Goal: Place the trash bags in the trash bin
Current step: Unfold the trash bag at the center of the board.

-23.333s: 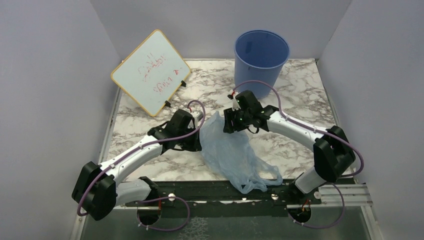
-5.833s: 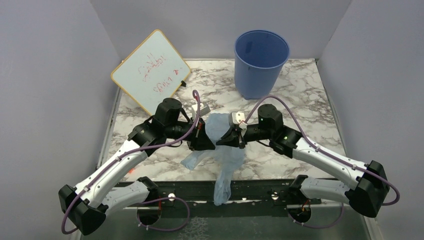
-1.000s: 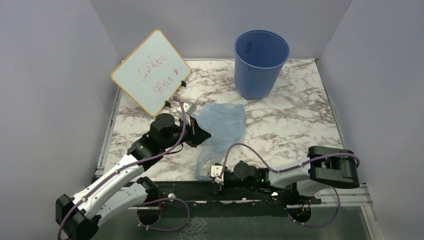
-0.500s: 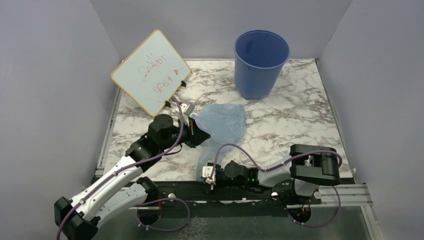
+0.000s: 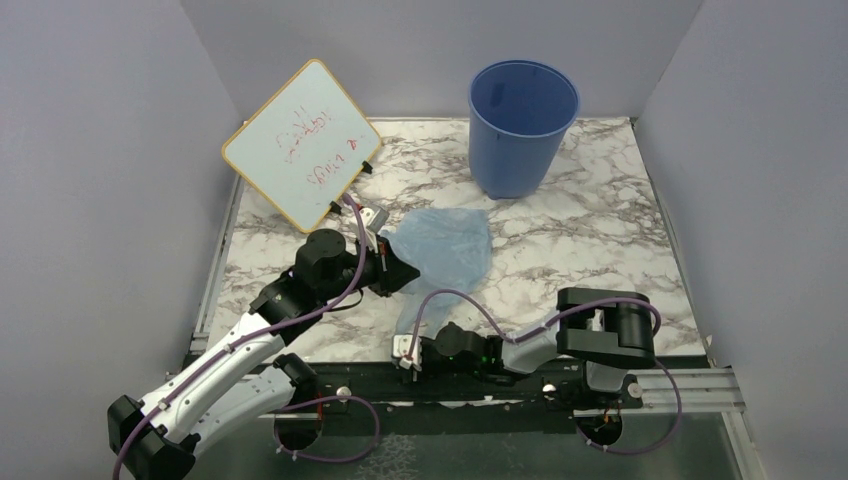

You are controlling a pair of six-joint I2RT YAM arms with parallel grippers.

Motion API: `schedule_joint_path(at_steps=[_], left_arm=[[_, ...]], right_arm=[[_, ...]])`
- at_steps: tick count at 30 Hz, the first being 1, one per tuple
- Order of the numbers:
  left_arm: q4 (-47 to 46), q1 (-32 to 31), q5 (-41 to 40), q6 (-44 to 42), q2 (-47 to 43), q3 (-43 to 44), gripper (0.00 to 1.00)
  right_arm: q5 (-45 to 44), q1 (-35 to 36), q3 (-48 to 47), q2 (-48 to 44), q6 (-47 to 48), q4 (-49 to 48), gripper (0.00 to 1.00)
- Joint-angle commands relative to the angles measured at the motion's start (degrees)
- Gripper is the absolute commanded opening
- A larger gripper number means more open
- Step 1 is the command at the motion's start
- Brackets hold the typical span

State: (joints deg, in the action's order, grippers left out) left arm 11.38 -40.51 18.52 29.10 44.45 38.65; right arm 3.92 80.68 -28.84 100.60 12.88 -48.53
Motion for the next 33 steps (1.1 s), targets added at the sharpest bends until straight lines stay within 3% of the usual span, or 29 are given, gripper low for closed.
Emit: schedule_joint_path(at_steps=[1,7,12,14,17,21,24,29,33], left_arm=[[0.66,-0.13,-0.14,-0.42,-0.44,1.43,0.00],[0.93,-0.14,-1.45,-0.80,-0.03,1.49,0.00],[1.96,-0.18,-2.58,-1.70,0.47,2.72,0.00],[2.69,-0.10,-3.33,-2.32,0.24,3.21,0.00],[4.40,-0.14,-4.18,-3.63,0.06,3.79,0.00],[7.40,-0.18,-3.83,-5.46,0.04,5.16,0.00],[9.72,-0.17,-4.13,-7.10,0.33,6.44,0.00],[13.74,-0.18,-5.24,-8.04,1.65,7.94,0.00],[18.92,-0.18,-10.66,-8.61,3.30,7.98,0.00]], right_arm=[[-1.37,0.26,-0.45,0.97,-0.14,-1.16,0.43],[-7.54,0.26,4.14,-5.15,-0.16,-2.76,0.22],[-12.84,0.22,8.48,-12.99,-4.31,-3.27,0.12],[-16.73,-0.14,11.39,-17.53,-8.17,-5.58,0.02],[-24.95,-4.71,13.14,-26.17,-21.39,0.31,0.01],[-15.03,-21.13,11.70,-38.47,-35.75,17.53,0.01],[-8.97,-31.31,8.35,-44.79,-37.52,27.15,0.01],[2.13,-41.24,2.69,-52.34,-42.67,35.09,0.01],[7.08,-44.13,-1.53,-56.43,-46.27,36.56,0.01]])
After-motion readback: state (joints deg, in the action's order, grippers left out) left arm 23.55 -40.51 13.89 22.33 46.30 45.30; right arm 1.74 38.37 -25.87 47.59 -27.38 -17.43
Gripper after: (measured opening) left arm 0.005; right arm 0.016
